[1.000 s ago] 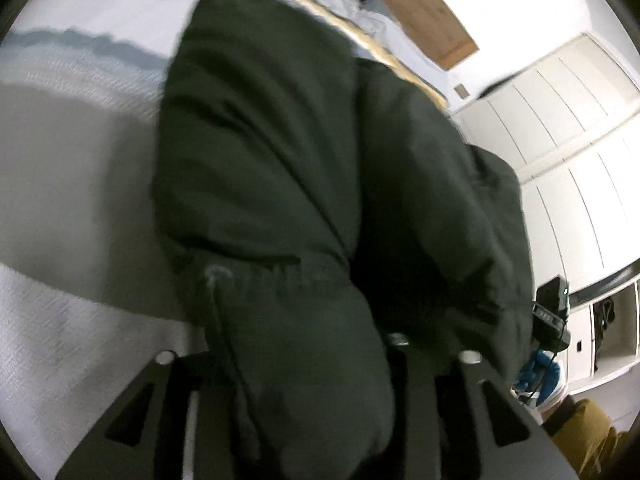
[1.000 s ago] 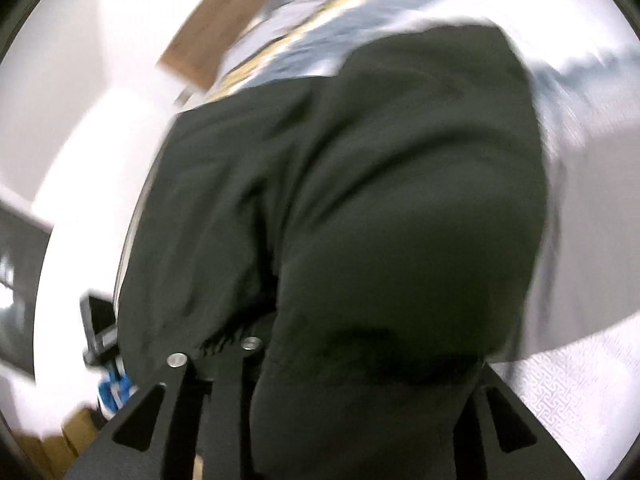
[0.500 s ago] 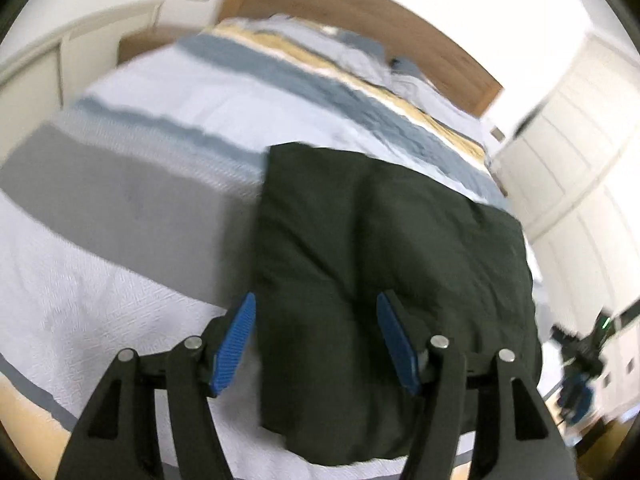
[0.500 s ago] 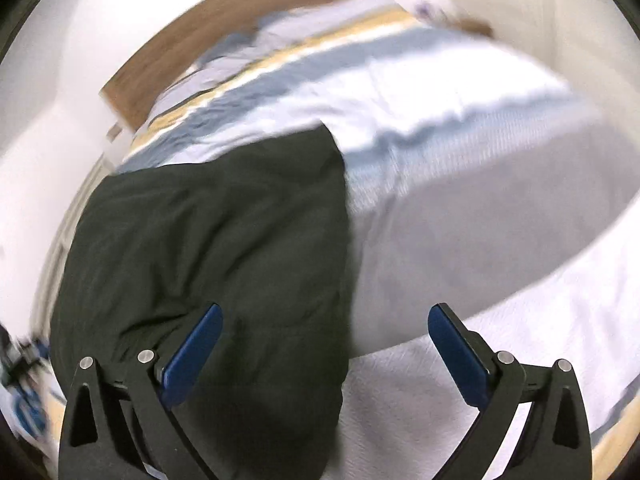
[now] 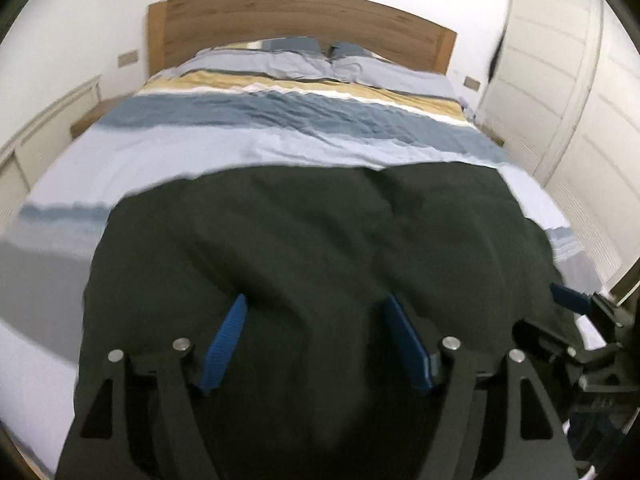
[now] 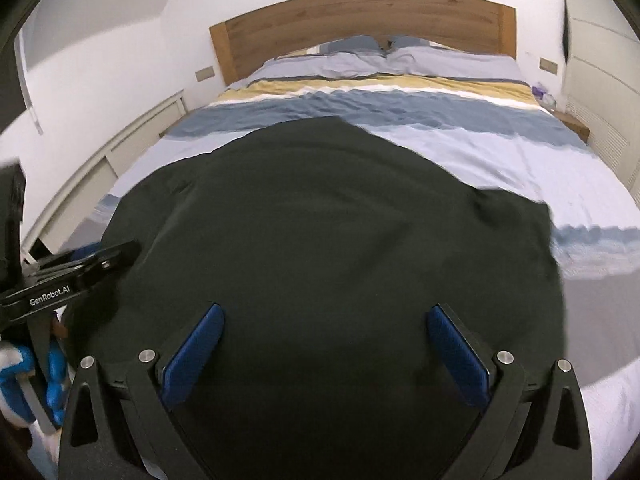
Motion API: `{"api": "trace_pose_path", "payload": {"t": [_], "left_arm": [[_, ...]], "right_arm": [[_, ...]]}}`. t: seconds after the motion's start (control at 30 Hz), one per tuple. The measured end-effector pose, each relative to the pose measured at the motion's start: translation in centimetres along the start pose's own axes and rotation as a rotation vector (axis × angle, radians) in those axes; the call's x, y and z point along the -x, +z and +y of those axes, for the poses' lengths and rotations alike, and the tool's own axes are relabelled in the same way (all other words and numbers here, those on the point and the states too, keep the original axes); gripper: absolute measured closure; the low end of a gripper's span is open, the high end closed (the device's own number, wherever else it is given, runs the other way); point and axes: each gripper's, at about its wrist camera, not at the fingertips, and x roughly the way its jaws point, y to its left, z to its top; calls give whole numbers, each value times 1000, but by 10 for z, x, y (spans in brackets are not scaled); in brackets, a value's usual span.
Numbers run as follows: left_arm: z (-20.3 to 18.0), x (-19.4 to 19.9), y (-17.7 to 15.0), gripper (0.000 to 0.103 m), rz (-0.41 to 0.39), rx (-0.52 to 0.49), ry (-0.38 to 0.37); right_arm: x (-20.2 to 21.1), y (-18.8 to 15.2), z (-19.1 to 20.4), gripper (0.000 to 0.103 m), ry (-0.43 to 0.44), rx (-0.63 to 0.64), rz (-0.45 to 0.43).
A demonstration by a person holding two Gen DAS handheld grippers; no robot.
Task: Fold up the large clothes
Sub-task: 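Lower the coat onto the bed and press it flat with both grippers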
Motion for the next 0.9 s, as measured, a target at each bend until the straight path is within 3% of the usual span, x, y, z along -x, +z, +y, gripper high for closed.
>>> {"api": "trace_pose_path", "payload": {"t": [0.1, 0.33, 0.53, 0.63, 0.73, 0.9], "left_arm": [[10, -33, 18, 32, 41, -4, 0], [32, -117, 64, 30, 118, 64, -8], [48, -167, 80, 23, 190, 137, -37], [58, -165, 75, 21, 199, 162, -62], [73, -157, 77, 21, 228, 200, -40], [116, -144, 75, 21, 320, 232, 78]], "right_arm": [[-27, 19, 6, 2, -30, -1, 11], [-100, 62, -32, 2, -102, -101, 90], [-156, 91, -59, 2, -111, -161, 154], [-151, 86, -74, 2, -99, -199, 151], [-138, 78, -99, 2, -126, -250, 152], [-111, 58, -150, 2, -273, -314, 207]]}}
